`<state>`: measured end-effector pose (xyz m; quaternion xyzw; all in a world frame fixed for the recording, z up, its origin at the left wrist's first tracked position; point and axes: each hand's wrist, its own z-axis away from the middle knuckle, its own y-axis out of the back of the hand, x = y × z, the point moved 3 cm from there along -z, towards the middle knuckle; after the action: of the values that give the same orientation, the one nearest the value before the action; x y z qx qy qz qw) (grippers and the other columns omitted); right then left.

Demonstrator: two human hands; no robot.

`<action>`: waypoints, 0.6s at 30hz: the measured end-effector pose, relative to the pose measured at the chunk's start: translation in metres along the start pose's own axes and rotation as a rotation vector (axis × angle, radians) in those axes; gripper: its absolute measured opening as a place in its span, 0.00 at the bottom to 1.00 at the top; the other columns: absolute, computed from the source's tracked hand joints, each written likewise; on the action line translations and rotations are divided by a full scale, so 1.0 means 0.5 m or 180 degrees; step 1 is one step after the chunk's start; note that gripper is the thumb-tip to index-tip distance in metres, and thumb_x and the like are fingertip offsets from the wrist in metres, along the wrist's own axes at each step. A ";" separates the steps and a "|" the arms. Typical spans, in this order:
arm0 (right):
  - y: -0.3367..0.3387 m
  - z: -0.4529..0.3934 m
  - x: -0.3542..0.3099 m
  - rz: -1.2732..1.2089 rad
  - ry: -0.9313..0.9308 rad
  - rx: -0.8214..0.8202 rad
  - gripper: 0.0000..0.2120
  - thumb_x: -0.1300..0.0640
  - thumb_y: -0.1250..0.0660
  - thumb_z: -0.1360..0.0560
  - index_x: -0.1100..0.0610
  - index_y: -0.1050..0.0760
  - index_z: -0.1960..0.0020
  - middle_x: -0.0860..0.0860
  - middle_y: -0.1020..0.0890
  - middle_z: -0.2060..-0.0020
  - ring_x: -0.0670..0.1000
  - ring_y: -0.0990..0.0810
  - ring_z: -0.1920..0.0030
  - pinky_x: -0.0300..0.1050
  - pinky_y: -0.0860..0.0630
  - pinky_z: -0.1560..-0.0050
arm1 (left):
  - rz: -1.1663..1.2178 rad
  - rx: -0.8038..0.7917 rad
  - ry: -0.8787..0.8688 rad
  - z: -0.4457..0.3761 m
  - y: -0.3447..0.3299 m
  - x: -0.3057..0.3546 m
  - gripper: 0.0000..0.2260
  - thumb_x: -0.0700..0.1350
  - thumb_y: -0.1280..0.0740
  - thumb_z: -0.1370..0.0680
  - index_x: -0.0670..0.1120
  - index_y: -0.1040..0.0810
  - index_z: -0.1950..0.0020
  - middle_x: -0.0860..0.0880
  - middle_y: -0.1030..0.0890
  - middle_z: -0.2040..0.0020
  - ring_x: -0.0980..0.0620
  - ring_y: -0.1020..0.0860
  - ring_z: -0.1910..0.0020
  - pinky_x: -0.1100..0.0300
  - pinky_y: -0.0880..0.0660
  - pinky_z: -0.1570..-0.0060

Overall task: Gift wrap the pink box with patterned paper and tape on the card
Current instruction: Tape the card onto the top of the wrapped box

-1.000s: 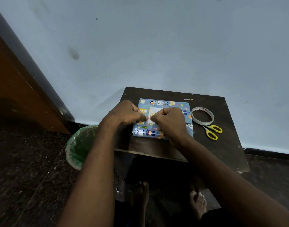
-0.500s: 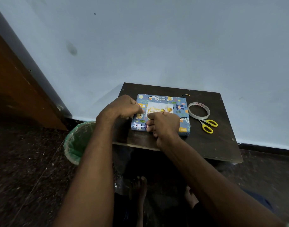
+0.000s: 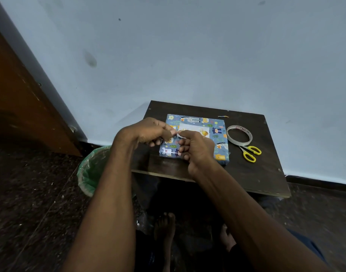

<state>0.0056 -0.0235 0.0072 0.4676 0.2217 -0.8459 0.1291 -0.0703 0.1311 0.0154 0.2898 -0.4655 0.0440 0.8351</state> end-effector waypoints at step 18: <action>0.005 -0.030 -0.003 0.1784 0.1053 -0.0434 0.06 0.61 0.28 0.30 0.59 0.17 0.66 0.60 0.18 0.72 0.52 0.24 0.73 0.40 0.31 0.73 | -0.0275 0.0212 -0.0448 -0.024 -0.023 0.003 0.08 0.43 0.30 0.17 0.46 0.11 0.51 0.49 0.11 0.50 0.57 0.18 0.51 0.59 0.23 0.41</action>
<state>0.0184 -0.0183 0.0008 0.6317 0.1585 -0.6733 0.3500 -0.0568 0.1274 0.0066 0.3396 -0.5084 0.0028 0.7913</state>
